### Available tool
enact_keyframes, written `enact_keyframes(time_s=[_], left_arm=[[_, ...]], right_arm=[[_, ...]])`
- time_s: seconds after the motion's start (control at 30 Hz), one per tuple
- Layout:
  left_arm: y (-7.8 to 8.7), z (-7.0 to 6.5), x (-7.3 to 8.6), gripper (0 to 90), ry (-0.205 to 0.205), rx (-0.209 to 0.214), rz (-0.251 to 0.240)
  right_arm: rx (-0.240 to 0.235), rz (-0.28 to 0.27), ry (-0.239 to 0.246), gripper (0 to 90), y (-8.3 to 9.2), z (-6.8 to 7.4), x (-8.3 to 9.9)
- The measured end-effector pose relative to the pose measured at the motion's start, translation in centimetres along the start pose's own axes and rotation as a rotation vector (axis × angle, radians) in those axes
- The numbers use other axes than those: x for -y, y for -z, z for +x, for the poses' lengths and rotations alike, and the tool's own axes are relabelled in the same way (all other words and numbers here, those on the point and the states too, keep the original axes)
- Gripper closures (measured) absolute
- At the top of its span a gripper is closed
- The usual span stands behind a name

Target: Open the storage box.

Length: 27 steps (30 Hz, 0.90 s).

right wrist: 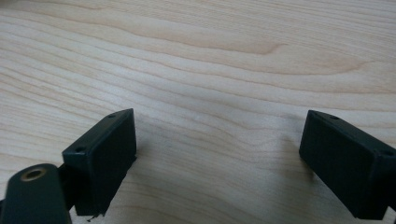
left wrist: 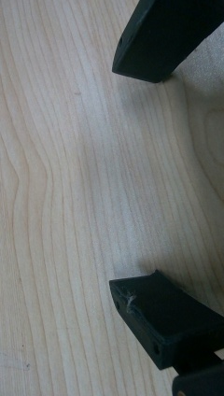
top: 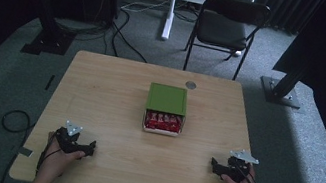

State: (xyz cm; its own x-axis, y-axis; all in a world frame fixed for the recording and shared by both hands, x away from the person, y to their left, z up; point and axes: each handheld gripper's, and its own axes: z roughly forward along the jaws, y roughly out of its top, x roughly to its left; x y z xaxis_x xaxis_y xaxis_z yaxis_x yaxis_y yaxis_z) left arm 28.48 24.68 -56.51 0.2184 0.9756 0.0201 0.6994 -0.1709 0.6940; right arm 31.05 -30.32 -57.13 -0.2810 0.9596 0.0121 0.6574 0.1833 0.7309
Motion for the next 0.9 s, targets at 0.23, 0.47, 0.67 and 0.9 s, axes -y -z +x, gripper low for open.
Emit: enact_keyframes(time_s=[0.23, 0.47, 0.67, 0.9], left_arm=[[0.1, -0.1, 0.1, 1.7, 0.003, -0.005, 0.002], [0.2, -0.9, 0.1, 2.2, -0.088, 0.022, -0.019], [0.1, -2.0, -0.2, 2.2, -0.152, 0.051, -0.042], [0.3, -3.4, -1.0, 2.1, -0.227, 0.047, -0.081]], right_arm=[[0.000, 0.001, 0.000, 10.6, 0.0, 0.0, 0.0], [0.000, 0.001, 0.000, 10.6, 0.0, 0.0, 0.0], [0.000, 0.000, -0.001, 10.6, 0.0, 0.0, 0.0], [0.000, 0.000, -0.001, 10.6, 0.0, 0.0, 0.0]])
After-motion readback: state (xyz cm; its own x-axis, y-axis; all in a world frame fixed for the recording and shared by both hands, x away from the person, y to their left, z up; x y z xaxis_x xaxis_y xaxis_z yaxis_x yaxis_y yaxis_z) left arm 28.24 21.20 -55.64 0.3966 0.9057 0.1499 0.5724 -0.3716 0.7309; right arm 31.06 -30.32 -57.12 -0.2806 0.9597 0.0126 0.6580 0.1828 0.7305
